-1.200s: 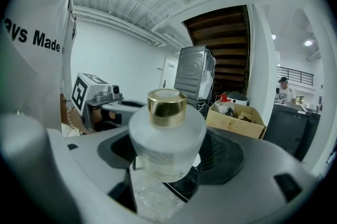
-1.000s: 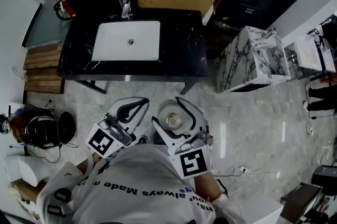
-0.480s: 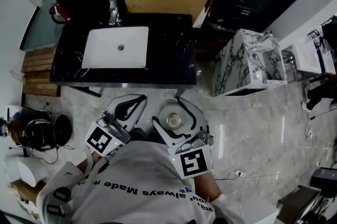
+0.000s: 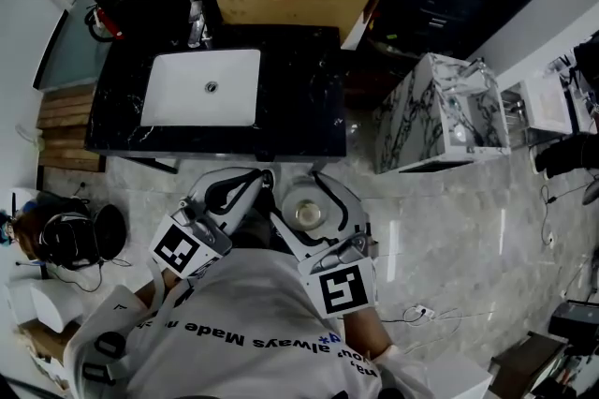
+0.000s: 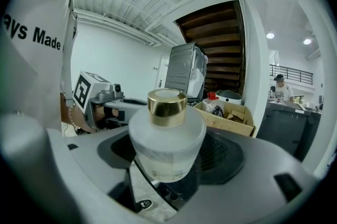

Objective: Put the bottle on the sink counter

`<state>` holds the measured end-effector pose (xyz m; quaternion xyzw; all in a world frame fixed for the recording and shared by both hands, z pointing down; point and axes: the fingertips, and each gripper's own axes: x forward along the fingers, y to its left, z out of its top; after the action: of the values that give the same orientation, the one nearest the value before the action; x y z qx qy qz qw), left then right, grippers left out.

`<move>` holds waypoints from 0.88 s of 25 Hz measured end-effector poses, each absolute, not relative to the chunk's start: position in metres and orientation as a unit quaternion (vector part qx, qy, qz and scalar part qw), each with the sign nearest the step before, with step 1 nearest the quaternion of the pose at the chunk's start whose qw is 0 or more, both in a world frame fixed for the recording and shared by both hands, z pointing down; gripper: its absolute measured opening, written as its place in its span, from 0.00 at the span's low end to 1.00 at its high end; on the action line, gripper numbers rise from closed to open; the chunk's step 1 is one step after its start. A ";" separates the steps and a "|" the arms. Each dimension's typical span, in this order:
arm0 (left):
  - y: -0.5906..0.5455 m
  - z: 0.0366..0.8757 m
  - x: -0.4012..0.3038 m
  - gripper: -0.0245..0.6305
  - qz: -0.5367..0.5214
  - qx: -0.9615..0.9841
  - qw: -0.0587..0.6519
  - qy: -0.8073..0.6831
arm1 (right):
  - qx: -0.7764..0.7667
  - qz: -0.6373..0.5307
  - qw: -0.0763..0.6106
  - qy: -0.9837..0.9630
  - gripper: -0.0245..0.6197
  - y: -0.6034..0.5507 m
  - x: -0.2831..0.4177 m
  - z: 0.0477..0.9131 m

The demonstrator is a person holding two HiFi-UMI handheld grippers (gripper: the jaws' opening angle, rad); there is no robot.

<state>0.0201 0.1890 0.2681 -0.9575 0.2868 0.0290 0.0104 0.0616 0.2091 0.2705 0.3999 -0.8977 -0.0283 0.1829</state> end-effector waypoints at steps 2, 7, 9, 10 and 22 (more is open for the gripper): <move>0.183 0.268 0.020 0.04 0.032 -0.958 0.011 0.286 | 0.399 -0.031 0.182 -0.898 0.55 0.203 0.060 0.270; 0.162 0.266 0.023 0.04 0.042 -0.957 0.010 0.286 | 0.398 -0.034 0.181 -0.899 0.55 0.180 0.061 0.270; 0.149 0.268 0.022 0.04 0.032 -0.957 -0.006 0.290 | 0.398 -0.031 0.182 -0.899 0.55 0.166 0.060 0.272; 0.142 0.269 0.021 0.04 0.030 -0.956 -0.010 0.291 | 0.397 -0.030 0.183 -0.899 0.55 0.159 0.059 0.273; 0.035 0.280 0.008 0.04 0.023 -0.957 -0.024 0.290 | 0.390 -0.018 0.198 -0.899 0.55 0.051 0.048 0.284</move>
<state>0.0081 0.0347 0.2804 -0.9566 0.2897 0.0230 -0.0240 0.0478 0.0512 0.2844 0.3904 -0.8989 -0.0177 0.1984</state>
